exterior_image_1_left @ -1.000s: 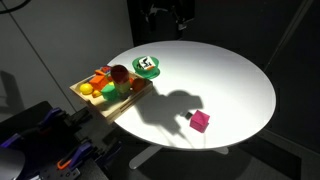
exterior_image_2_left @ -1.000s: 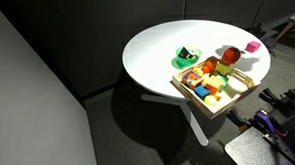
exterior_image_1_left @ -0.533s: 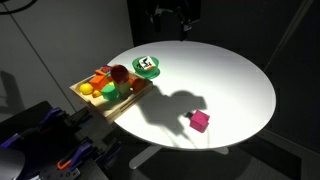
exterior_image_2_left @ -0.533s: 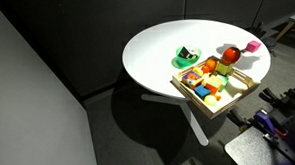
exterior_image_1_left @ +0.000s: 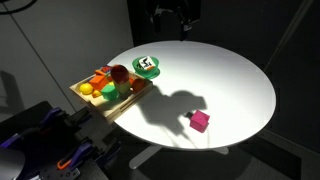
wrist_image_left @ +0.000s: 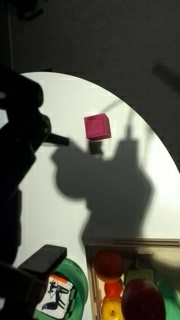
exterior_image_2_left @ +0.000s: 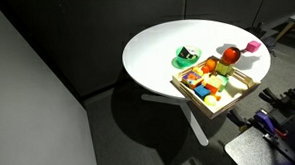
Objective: Put the pink block on the tray
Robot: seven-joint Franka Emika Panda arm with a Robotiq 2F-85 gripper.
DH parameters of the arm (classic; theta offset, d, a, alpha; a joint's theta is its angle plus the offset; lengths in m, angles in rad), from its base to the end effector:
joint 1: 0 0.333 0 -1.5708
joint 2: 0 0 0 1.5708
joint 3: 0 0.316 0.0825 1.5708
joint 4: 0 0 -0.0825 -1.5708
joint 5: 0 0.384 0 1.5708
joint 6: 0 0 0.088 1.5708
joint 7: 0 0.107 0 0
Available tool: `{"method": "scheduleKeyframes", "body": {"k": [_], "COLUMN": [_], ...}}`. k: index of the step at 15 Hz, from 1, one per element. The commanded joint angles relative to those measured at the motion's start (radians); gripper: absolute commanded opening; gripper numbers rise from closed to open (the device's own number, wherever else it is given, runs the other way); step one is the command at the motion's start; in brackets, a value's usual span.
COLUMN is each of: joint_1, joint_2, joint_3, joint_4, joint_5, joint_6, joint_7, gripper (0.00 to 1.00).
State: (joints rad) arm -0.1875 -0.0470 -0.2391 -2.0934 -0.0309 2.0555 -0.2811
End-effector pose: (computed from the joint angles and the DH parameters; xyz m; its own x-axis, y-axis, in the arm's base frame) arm 0.4867 -0.2242 0.4431 0.9914 -0.1306 0.0029 -0.1306 -0.9913 0.0178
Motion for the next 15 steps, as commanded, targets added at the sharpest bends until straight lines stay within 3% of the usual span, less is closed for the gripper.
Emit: {"method": "scheduleKeyframes", "body": {"k": [1,15], "joint_1": [-0.01,-0.055], "joint_2": [0.024,0.208], "joint_3": [0.004,-0.001], "joint_4": [0.018,0.065], "joint_5": [0.001,0.012], "joint_6": [-0.019,0.045], "joint_7": [0.004,-0.017], "gripper": [1.0,1.0]}}
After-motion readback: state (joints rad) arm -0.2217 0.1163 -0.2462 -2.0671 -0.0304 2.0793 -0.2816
